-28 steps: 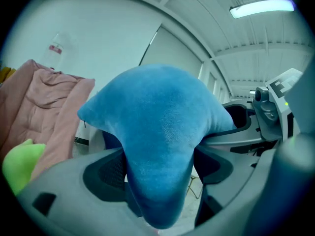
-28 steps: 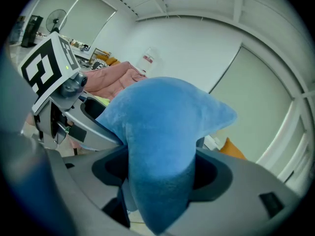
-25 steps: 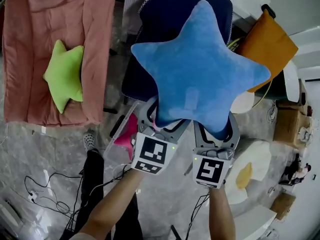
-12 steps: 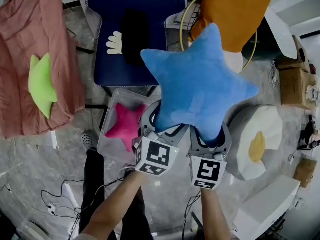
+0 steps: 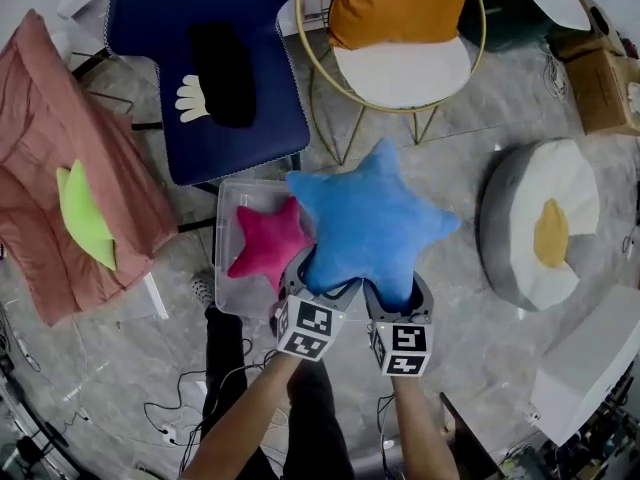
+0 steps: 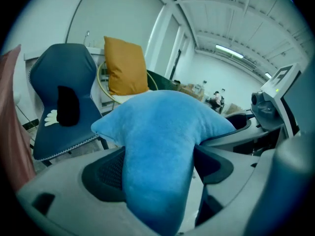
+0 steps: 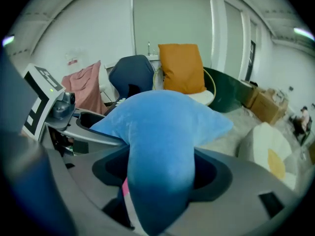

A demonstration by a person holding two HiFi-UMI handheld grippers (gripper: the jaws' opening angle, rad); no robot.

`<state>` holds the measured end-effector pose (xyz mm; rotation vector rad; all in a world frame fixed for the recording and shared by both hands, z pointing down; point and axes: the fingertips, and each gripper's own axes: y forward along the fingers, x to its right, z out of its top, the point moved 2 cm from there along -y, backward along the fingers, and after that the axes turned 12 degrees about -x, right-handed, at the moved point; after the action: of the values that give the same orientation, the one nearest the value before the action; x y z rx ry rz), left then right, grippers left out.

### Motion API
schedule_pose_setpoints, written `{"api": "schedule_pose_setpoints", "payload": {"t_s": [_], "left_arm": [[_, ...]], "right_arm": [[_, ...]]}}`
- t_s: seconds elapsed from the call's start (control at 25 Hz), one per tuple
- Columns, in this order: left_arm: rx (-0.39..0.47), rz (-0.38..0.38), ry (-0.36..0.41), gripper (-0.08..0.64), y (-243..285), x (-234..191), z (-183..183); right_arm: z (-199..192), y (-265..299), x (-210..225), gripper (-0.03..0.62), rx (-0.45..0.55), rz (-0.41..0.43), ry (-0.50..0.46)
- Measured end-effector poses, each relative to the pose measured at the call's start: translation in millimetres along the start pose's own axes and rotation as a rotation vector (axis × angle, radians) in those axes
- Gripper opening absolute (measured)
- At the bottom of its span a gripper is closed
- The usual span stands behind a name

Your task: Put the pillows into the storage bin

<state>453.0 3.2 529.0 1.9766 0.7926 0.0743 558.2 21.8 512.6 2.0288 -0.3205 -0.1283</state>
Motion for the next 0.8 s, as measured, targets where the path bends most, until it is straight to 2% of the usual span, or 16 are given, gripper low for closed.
{"api": "schedule_pose_setpoints", "payload": {"t_s": [0.12,0.24,0.4,0.68,0.8], "left_arm": [[-0.099,-0.037,0.014,0.403,22,9,-35],[-0.2,-0.059,0.032,0.403,43,18,-66],[-0.313,-0.082,0.076,0.403,59,25,-97],[-0.48,-0.101,0.2,0.403,102,15,-133],[-0.533,-0.107,0.284,0.403,124,13,-142]], "right_arm": [[-44,19,-1,0.339,-0.071,0.053,0.111],[-87,39,0,0.339,-0.154,0.142,0.23],[-129,57,-6,0.337,-0.234,0.243,0.387],[-183,105,-17,0.337,-0.277,0.322,0.645],[-203,127,-18,0.334,-0.265,0.343,0.771]]}}
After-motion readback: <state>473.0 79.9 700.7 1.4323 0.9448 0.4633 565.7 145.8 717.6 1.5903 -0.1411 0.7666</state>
